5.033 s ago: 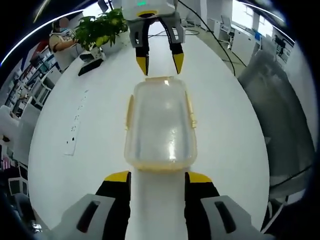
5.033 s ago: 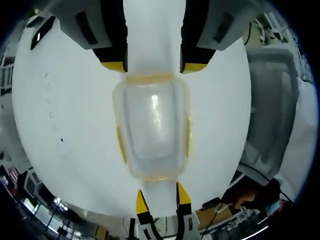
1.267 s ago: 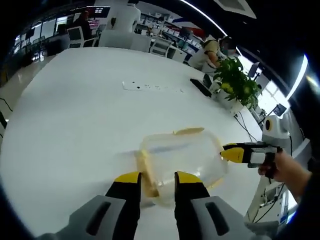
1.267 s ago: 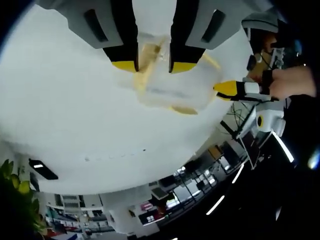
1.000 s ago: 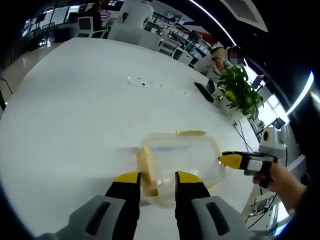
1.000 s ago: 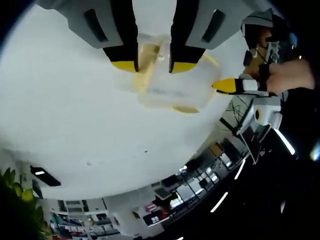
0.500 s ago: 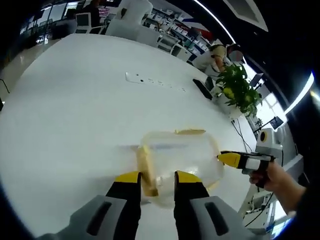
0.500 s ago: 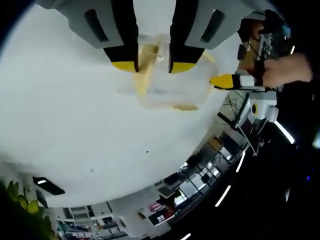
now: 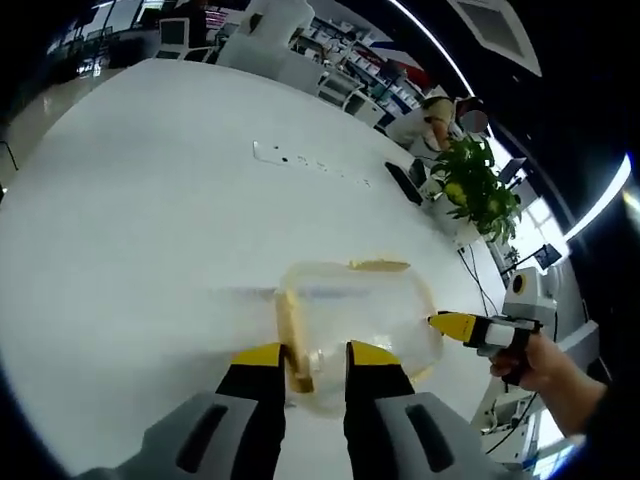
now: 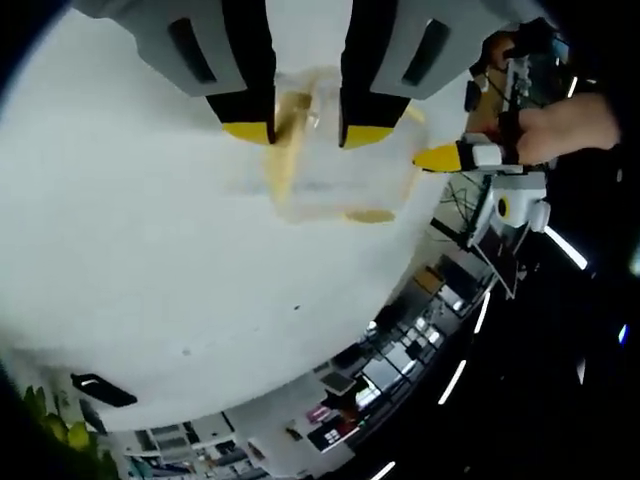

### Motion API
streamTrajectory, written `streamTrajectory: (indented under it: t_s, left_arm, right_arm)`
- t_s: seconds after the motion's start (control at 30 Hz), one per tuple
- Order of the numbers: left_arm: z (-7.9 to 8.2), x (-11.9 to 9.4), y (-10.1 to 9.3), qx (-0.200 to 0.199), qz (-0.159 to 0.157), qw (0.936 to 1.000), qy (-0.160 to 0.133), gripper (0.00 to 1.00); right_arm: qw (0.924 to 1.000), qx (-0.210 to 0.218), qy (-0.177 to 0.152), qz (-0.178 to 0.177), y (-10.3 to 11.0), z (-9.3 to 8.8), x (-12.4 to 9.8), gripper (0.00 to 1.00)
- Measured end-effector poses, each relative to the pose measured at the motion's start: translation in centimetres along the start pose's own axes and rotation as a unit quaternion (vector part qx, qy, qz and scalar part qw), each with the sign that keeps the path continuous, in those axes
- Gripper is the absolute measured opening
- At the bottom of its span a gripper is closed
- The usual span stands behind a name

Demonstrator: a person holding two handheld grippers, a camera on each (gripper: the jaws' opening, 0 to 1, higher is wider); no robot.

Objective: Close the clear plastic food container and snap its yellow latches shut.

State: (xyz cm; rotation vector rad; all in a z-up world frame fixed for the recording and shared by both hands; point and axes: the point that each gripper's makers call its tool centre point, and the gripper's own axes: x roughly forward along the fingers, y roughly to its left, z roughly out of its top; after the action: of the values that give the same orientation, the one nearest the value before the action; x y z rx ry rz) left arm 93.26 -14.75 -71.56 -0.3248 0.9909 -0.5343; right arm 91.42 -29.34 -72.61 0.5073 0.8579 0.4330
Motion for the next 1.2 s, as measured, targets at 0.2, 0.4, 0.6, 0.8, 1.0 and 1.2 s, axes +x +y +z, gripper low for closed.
streamTrajectory:
  t_s: [0.2,0.4,0.6,0.8,1.0,1.2]
  left_arm:
    - [0.0,0.2,0.0,-0.014,-0.013,0.9998,0.008,0.17]
    - [0.4,0.3,-0.4,0.056,-0.009,0.9982,0.016,0.18]
    - [1.5,0.1,-0.8,0.071,-0.012,0.9974,0.01,0.2]
    - [2.0,0.1,-1.4,0.117,-0.016,0.9929,0.014,0.19]
    - [2.3,0.3,-2.0,0.169,-0.017,0.9853,0.021,0.19]
    - [2.4,0.6,-2.8,0.21,-0.026,0.9769,0.028,0.2]
  right_arm:
    - [0.9997,-0.025,0.004,-0.002,0.4,0.1,0.0,0.26]
    - [0.9986,-0.051,0.008,-0.007,0.5,0.4,-0.1,0.27]
    - [0.998,-0.062,0.005,-0.014,0.3,1.0,-0.5,0.23]
    - [0.9971,-0.075,-0.006,-0.012,0.5,1.8,-1.1,0.19]
    - [0.9951,-0.097,-0.013,-0.011,0.6,2.5,-1.1,0.18]
    - [0.9913,-0.129,-0.021,-0.006,0.9,3.2,-1.0,0.1]
